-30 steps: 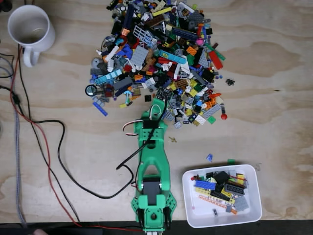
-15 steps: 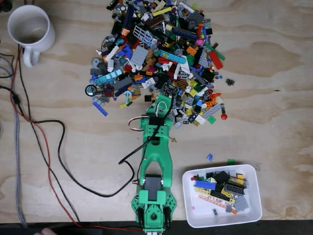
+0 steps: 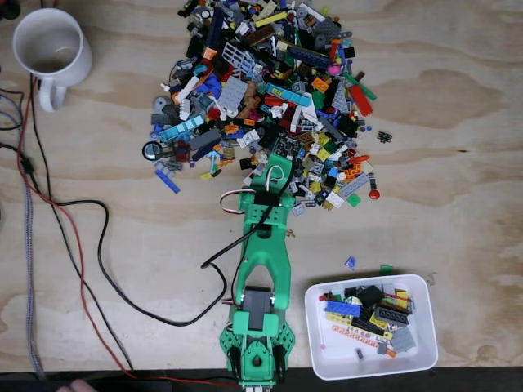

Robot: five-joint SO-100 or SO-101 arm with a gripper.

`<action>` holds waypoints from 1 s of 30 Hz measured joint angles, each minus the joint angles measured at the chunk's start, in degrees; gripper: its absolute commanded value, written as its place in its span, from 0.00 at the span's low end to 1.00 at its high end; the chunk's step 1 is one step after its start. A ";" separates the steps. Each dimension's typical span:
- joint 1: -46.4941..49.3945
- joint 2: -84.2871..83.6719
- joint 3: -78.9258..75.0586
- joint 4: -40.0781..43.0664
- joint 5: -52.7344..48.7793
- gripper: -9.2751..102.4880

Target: Find the closest Lego and put it in the bin.

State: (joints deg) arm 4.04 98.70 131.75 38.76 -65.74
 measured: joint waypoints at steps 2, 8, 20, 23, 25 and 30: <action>0.00 -0.09 -0.44 1.14 0.70 0.15; 0.09 -0.09 -0.62 4.39 1.93 0.21; 3.16 -2.20 -2.37 -0.88 -0.35 0.21; 3.16 -3.08 -3.43 -1.41 -0.70 0.17; 3.16 -3.34 -3.78 -1.41 -0.70 0.15; 3.08 -3.34 -3.96 -0.09 -0.70 0.14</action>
State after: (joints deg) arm 7.12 95.36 127.79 38.67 -66.45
